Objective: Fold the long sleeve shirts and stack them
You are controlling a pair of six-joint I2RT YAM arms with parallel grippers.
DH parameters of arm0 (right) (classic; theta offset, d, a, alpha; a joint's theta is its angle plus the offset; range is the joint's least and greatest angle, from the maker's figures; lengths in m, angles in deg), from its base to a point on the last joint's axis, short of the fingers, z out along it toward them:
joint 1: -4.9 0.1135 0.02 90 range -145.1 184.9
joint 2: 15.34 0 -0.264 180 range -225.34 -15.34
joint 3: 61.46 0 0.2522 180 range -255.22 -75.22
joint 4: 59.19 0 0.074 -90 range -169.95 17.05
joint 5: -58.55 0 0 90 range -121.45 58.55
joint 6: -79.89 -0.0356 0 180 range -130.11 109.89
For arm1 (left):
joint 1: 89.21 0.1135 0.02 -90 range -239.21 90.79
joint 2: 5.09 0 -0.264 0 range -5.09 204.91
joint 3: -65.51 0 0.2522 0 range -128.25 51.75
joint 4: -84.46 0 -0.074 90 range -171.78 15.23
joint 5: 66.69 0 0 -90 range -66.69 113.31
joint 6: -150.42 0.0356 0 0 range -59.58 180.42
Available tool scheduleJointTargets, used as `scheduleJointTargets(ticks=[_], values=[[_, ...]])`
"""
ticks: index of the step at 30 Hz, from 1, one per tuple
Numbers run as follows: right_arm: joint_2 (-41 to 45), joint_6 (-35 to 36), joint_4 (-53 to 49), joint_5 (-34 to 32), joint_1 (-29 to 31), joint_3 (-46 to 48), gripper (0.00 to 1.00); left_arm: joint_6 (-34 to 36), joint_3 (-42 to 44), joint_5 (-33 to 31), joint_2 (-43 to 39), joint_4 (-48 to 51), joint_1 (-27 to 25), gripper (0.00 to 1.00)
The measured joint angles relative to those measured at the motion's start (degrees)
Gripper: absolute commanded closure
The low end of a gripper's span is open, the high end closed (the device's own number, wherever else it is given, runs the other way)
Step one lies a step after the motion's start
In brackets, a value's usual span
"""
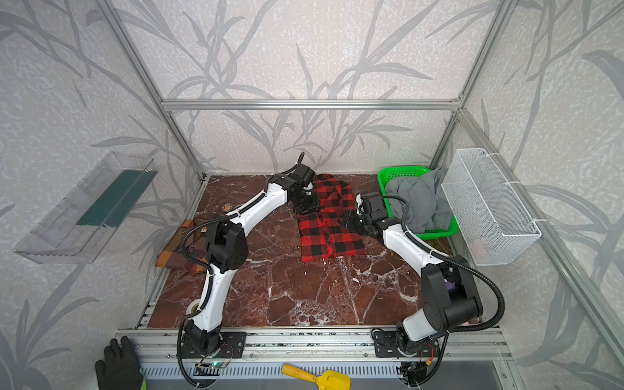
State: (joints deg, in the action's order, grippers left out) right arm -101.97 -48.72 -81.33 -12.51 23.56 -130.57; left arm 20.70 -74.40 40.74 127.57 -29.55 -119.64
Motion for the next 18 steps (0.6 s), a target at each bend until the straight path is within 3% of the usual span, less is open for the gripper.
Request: scheduleJointTargets(ticks=[6,11,14,18], values=[[0.22,-0.66,2.27,0.66,2.64,4.52,0.46,0.66,-16.7,-0.79,6.29,5.42,0.9,0.59],[0.2,-0.33,3.56,1.09,5.68,4.31,0.46,1.22,-20.17,-1.51,6.69,7.48,1.95,0.58],[-0.04,0.15,3.65,1.7,6.67,2.23,0.48,2.34,-16.2,-2.49,4.55,7.56,2.4,0.58],[-2.89,2.34,2.91,1.44,6.51,-2.82,0.52,2.67,3.85,-3.08,-6.27,3.04,2.64,0.58]])
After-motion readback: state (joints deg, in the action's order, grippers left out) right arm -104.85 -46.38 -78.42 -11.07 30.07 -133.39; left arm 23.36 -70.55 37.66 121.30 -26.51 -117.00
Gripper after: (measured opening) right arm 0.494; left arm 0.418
